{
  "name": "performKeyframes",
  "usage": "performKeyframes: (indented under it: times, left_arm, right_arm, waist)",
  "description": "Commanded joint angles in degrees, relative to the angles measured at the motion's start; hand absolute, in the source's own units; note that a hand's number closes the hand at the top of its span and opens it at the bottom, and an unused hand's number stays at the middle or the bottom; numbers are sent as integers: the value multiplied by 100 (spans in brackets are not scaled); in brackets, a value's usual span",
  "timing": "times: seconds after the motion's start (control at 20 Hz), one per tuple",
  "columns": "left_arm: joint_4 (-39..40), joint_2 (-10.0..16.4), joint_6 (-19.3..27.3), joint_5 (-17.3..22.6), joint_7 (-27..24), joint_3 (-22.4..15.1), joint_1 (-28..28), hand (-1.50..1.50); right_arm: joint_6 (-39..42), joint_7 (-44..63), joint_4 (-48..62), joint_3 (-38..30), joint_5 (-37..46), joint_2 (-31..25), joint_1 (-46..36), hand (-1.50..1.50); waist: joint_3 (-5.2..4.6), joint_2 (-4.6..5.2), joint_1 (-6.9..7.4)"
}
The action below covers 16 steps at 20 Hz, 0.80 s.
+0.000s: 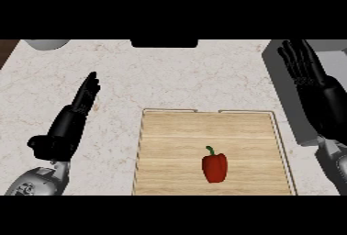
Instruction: Pick the bell pepper from the tray and place it in the cardboard box
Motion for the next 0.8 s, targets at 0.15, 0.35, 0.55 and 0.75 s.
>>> performKeyframes:
  times: [0.15, 0.35, 0.55, 0.75]
  left_arm:
    - [143, 100, -304, -78, 0, -167, -15, 0]
    - [256, 93, -393, -3, 44, -211, 45, 0]
    - [302, 82, -493, 53, 47, -265, 121, 0]
    - [359, 59, -598, 68, 61, -339, 70, 0]
  right_arm:
    - [-1920, 1418, 149, 603, 853, 851, 1216, -150]
    - [-2124, 1281, 896, 686, 2140, -243, 1652, -150]
    - [-3250, 1615, 1178, 1265, 3422, -109, 2505, -150]
    - [-3768, 2247, 933, 1805, 4770, -233, 2740, -150]
  waist:
    - [101, -166, -206]
    - [-84, -27, -510]
    - [22, -143, -465]
    - [9, -196, -416]
